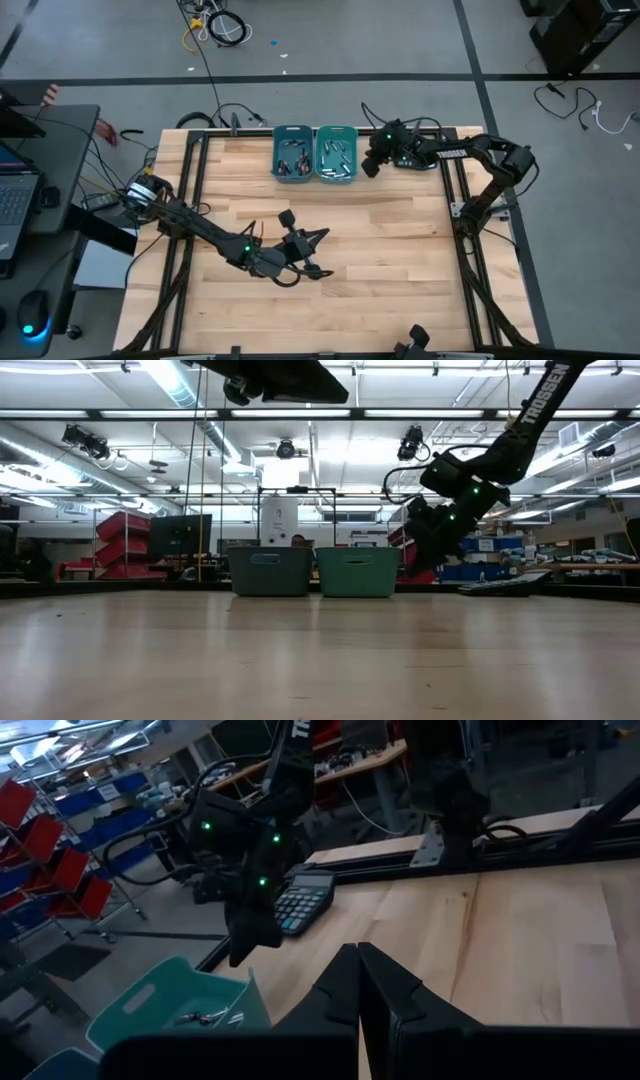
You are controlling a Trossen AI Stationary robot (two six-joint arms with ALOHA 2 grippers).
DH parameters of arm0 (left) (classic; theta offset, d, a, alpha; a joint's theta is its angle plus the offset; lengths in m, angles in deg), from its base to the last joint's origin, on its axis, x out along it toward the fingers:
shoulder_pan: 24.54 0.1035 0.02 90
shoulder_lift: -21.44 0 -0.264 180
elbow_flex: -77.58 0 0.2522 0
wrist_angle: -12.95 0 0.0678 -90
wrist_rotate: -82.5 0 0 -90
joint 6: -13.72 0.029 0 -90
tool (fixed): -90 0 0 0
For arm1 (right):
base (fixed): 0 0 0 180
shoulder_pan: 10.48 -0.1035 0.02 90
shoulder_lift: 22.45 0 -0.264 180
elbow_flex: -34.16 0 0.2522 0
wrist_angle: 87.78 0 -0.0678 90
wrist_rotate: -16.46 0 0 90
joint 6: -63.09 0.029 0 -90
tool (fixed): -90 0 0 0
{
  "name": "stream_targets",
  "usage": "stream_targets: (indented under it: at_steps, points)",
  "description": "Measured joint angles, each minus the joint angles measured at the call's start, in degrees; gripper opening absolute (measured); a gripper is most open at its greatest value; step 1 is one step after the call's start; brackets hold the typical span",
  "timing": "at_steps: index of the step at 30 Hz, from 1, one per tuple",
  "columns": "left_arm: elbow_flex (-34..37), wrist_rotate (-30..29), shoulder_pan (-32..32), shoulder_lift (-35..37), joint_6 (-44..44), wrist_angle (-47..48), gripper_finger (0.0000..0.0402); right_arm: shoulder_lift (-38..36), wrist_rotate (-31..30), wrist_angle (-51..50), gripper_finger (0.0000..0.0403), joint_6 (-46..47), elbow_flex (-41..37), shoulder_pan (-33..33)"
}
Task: Sort batteries
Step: Move all the bins to the top corner of the table
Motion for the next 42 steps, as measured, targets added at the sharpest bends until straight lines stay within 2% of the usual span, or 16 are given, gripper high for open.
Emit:
stream_targets:
  at_steps: [11, 20, 28, 36, 42]
  points:
    - [0.0, -0.1, 0.0, 0.0, -0.04, 0.03, 0.0, -0.01, 0.24, 6.48, 0.0, 2.03, -0.02, -1.48]
    - [0.0, -0.08, 0.0, 0.0, -0.08, 0.06, 0.0, 0.0, -1.6, 5.59, 0.0, 8.54, -0.02, -1.6]
    - [0.0, -0.07, 0.0, 0.0, -0.13, 0.08, 0.0, 0.0, -2.84, 6.45, 0.0, 9.44, -0.02, -1.6]
    - [0.0, -0.05, 0.0, 0.0, -0.13, 0.1, 0.0, 6.71, -2.1, 11.62, 0.0, 10.29, -0.02, -1.6]
    - [0.0, -0.07, 0.0, 0.0, -0.13, 0.11, 0.0, 6.99, -1.36, 13.62, 0.0, 10.24, 0.76, -1.6]
